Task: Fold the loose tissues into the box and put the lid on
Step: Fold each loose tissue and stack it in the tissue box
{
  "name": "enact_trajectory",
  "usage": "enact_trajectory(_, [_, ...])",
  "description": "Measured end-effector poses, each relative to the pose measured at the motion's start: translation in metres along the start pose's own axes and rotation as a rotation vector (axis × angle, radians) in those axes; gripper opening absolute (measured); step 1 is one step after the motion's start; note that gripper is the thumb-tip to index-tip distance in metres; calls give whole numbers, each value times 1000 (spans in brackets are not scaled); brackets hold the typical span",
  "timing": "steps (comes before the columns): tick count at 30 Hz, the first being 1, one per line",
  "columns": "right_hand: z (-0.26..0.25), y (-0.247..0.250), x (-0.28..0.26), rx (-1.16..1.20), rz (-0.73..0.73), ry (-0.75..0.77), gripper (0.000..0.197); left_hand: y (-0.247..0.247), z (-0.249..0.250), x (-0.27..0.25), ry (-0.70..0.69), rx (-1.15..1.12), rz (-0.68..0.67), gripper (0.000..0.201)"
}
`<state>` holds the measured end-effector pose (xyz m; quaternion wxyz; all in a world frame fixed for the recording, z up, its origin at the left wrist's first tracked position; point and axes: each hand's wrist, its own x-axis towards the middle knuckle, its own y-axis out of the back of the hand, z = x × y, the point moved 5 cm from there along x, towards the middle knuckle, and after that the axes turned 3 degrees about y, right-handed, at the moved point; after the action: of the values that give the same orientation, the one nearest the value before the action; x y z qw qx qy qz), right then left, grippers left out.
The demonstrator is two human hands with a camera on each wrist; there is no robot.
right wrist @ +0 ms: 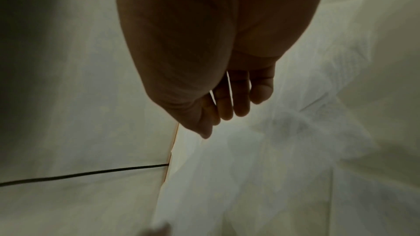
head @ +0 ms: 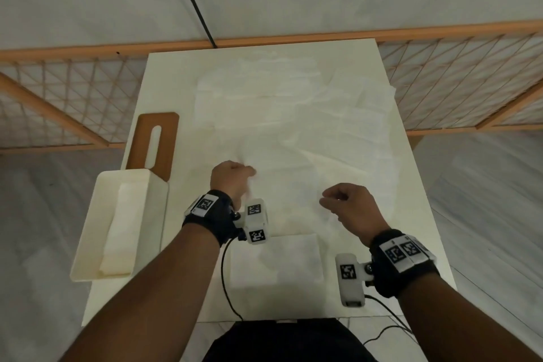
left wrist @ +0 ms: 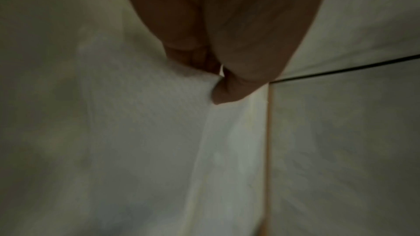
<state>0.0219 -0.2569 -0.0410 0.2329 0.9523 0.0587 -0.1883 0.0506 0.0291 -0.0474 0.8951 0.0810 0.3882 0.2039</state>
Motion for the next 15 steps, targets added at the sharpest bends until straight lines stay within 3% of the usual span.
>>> enact_trajectory(4, [-1, -20, 1, -6, -46, -24, 6, 37, -40, 3, 103, 72, -6, 26])
enact_trajectory(6, [-1, -30, 0, -6, -68, -46, 6, 46, -46, 0, 116, 29, -31, 15])
enact_trajectory(9, [3, -42, 0, 10, -100, -93, 10, 50, -36, -9, 50, 3, -110, 32])
enact_trajectory(11, [4, -49, 0, 82, -133, -143, 26, 51, -16, -25, -33, -41, -199, 24])
enact_trajectory(15, [-18, -69, -5, 449, -251, -251, 50, 56, 26, -69, -201, -179, -446, 33])
